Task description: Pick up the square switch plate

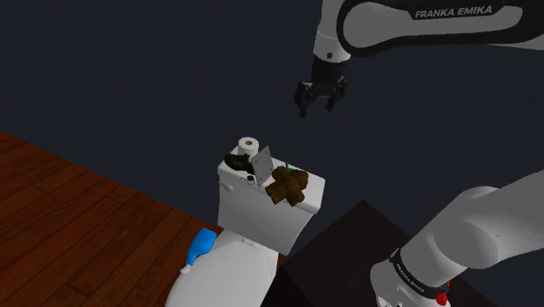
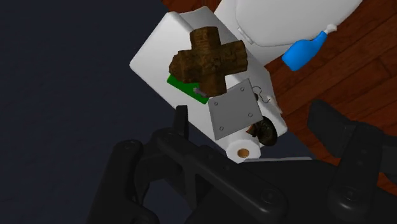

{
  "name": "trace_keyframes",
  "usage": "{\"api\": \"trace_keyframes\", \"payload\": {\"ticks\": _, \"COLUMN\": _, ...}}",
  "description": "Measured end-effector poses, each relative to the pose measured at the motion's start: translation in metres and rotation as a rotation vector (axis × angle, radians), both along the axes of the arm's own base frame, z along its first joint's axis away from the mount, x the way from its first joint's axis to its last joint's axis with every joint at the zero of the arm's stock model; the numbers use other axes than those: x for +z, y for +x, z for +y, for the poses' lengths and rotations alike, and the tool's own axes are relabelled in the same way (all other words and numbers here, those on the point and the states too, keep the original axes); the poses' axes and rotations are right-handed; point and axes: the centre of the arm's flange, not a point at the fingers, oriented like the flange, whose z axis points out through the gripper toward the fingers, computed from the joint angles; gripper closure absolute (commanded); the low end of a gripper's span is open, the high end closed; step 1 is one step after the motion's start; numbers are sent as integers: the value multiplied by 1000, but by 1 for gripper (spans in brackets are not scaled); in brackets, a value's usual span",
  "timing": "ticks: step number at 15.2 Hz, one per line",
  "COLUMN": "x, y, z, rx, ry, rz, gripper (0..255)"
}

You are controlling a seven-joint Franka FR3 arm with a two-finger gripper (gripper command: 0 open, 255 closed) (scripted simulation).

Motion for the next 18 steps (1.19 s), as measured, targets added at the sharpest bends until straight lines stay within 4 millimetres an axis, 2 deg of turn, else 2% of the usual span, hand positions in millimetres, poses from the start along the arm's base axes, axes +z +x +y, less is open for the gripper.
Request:
{"api": "trace_keyframes", "payload": {"ticks": 6, "x": -60, "y": 65, "z": 24, "rx": -186, "ry": -33, "rz": 44, "gripper": 0}}
{"api": "trace_keyframes", "payload": {"ticks": 9, "x": -90, "y": 95, "z": 30, "rx": -279, "ry": -49, "rz": 66, "gripper": 0}}
{"api": "trace_keyframes", "payload": {"ticks": 18, "x": -185, "y": 191, "z": 26, "rx": -560, "ry": -100, "rz": 131, "gripper": 0}}
